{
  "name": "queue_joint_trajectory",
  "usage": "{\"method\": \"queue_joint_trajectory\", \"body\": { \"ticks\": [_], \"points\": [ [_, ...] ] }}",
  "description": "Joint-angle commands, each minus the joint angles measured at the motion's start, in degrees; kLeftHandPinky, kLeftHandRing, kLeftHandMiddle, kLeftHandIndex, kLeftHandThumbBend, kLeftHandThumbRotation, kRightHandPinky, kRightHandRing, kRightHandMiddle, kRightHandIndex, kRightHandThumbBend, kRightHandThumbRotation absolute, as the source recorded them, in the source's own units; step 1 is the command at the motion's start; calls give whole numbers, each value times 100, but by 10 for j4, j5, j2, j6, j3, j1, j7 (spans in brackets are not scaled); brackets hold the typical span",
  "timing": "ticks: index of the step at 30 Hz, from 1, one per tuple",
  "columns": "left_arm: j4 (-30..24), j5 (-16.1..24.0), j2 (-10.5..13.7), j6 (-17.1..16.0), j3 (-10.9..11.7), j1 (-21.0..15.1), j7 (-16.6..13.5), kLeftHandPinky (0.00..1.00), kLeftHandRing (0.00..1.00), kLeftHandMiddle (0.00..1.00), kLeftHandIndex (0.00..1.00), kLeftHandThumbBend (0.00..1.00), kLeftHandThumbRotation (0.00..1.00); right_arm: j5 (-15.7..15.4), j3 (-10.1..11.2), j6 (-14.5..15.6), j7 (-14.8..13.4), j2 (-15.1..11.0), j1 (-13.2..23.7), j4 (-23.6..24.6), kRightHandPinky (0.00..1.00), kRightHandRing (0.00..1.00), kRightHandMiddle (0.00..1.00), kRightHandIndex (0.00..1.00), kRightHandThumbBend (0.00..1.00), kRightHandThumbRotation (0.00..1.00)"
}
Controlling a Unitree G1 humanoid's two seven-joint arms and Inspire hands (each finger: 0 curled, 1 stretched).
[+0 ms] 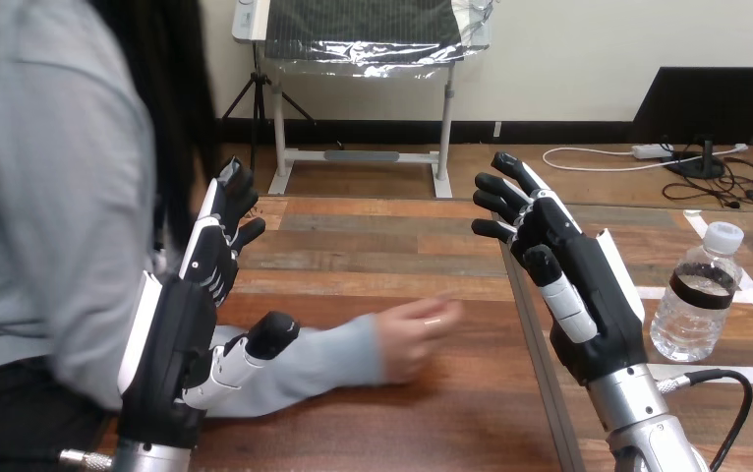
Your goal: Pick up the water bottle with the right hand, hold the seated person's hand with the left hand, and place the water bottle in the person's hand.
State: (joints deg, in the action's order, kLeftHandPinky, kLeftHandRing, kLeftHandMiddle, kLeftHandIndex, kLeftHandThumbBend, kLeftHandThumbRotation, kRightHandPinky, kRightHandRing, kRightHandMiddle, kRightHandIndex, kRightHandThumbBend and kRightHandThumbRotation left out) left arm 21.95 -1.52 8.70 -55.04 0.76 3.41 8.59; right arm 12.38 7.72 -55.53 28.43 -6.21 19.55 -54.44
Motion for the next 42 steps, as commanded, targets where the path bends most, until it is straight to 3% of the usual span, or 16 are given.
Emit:
{"method": "queue_joint_trajectory", "body": {
  "ticks": [1,42],
  "points": [
    [1,-5,2,-11,2,-24,5,90,97,100,99,100,77,9,8,-12,2,6,23,4,81,89,89,92,100,81],
    [1,-11,1,-12,7,-24,9,91,97,100,99,100,76,10,9,-11,7,4,25,3,81,89,89,92,100,78]
  ]
}}
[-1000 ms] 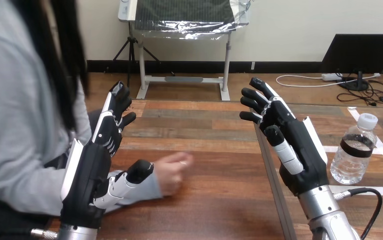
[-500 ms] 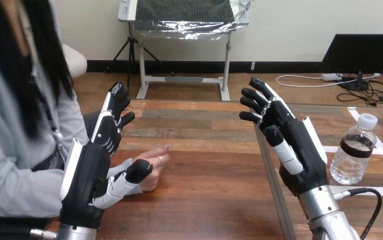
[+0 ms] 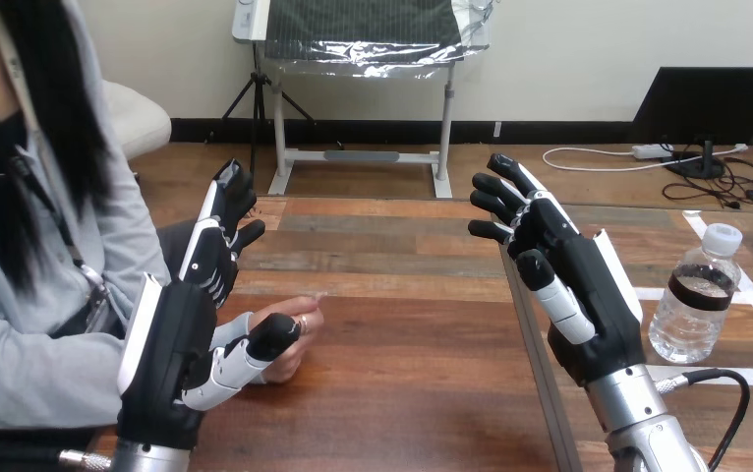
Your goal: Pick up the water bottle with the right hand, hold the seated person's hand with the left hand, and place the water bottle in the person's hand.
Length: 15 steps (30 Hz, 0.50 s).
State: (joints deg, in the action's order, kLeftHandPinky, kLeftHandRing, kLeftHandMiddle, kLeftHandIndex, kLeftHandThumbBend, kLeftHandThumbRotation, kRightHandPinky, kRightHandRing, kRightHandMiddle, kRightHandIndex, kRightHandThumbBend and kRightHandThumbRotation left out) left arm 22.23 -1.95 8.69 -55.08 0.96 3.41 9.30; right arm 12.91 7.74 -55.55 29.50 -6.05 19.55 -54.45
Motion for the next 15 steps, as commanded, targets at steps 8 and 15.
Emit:
{"method": "queue_joint_trajectory", "body": {
  "ticks": [8,15],
  "points": [
    [-1,-11,1,-11,3,-25,7,91,97,100,100,100,76,4,10,-14,-5,-1,30,1,81,89,89,92,100,78],
    [-5,-13,0,-8,3,-23,9,91,97,100,100,100,76,-20,17,-37,-35,-20,45,-15,81,88,88,92,100,76]
  ]
}}
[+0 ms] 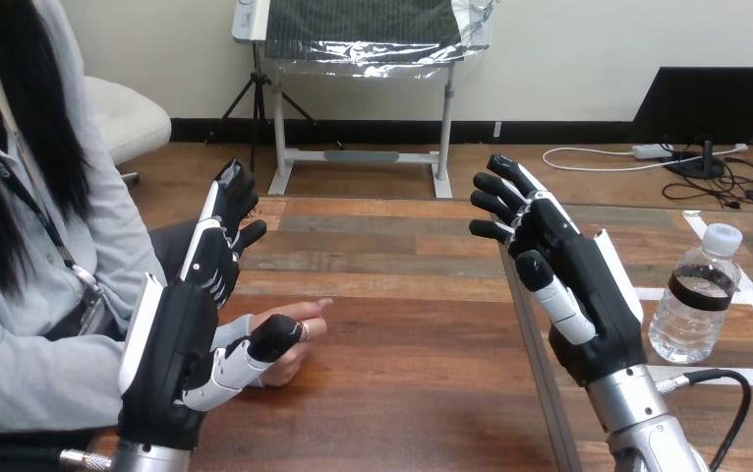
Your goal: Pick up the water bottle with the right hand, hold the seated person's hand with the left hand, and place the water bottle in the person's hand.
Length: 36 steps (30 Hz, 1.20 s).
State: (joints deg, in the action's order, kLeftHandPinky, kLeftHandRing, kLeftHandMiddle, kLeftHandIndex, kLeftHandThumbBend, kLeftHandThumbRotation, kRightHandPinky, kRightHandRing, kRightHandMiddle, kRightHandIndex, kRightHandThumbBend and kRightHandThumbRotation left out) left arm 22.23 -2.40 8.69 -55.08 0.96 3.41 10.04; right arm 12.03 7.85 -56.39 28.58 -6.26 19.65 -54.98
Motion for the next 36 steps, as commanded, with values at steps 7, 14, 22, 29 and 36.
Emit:
{"method": "queue_joint_trajectory", "body": {
  "ticks": [7,14,22,29,36],
  "points": [
    [-4,-9,-2,-11,6,-21,1,91,97,100,100,100,75,-30,32,-34,-73,-45,70,-25,78,86,88,92,100,76],
    [-1,-12,-2,-15,6,-20,1,91,97,100,100,100,75,-43,46,-27,-113,-76,96,-32,79,87,88,92,100,76],
    [3,-12,-2,-19,7,-20,1,91,97,100,100,100,74,-88,48,-37,-174,-128,128,-49,80,88,88,92,100,75],
    [3,-15,-1,-19,6,-18,4,91,97,100,100,100,74,-122,48,-25,-220,-168,157,-63,82,90,89,92,100,72],
    [2,-11,-4,-18,8,-16,-1,91,97,100,99,100,75,-156,42,-16,-265,-203,185,-80,84,90,87,91,100,67]
  ]
}}
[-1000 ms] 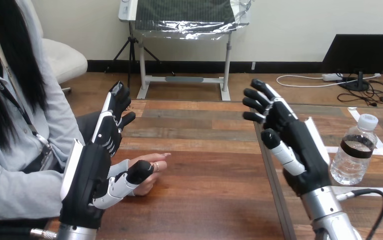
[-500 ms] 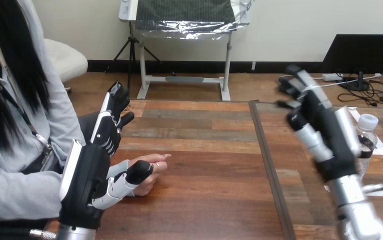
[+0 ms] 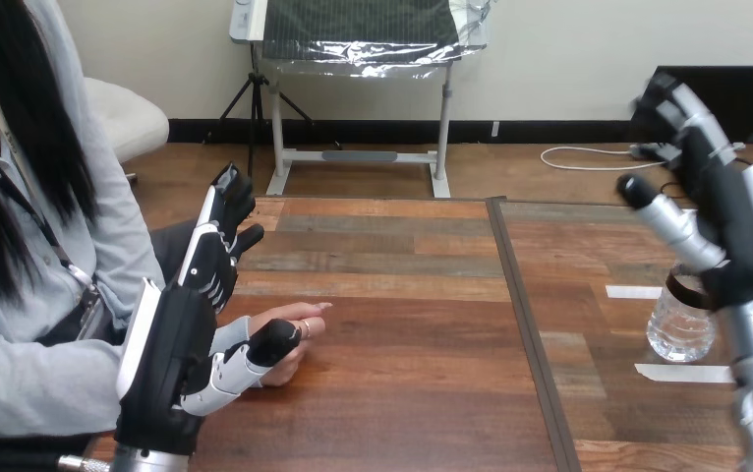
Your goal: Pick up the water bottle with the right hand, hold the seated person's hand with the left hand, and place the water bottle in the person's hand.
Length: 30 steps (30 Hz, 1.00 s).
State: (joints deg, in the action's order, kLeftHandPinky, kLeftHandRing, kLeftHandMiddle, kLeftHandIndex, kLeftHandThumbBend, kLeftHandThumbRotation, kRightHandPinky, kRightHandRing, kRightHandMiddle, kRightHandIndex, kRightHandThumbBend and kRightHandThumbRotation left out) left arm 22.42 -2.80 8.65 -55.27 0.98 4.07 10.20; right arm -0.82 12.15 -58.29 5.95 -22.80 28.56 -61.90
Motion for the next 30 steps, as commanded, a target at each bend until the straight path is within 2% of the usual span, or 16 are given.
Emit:
{"method": "queue_joint_trajectory", "body": {
  "ticks": [1,3,5,7,13,19,25,30],
  "points": [
    [-1,-8,-4,-16,7,-22,-2,91,96,100,99,100,75,-38,-4,7,-51,-46,101,-13,84,90,87,91,100,67],
    [-1,-9,-4,-15,7,-22,-1,91,96,100,99,100,75,-51,-7,10,-67,-54,107,-17,84,90,86,90,100,67],
    [-2,-11,-3,-14,6,-22,0,91,96,100,99,100,75,-86,-17,30,-111,-69,115,-17,83,89,86,90,100,67],
    [1,-12,-3,-14,6,-24,1,91,97,100,99,100,75,-108,-25,47,-140,-78,123,-20,82,88,85,89,100,69],
    [5,-16,-2,-18,5,-27,5,92,97,100,99,100,75,-156,-43,79,-201,-98,145,-36,80,87,84,87,100,70],
    [6,-22,-1,-19,3,-28,10,93,97,100,100,100,74,-187,-61,119,-240,-112,164,-50,81,87,82,86,100,69],
    [4,-30,1,-18,2,-27,18,93,98,100,100,100,73,-200,-73,149,-259,-121,180,-65,81,86,81,86,100,66],
    [2,-34,0,-18,3,-26,24,94,98,100,100,100,73,-201,-79,164,-264,-124,189,-79,76,85,81,87,100,64]
  ]
}}
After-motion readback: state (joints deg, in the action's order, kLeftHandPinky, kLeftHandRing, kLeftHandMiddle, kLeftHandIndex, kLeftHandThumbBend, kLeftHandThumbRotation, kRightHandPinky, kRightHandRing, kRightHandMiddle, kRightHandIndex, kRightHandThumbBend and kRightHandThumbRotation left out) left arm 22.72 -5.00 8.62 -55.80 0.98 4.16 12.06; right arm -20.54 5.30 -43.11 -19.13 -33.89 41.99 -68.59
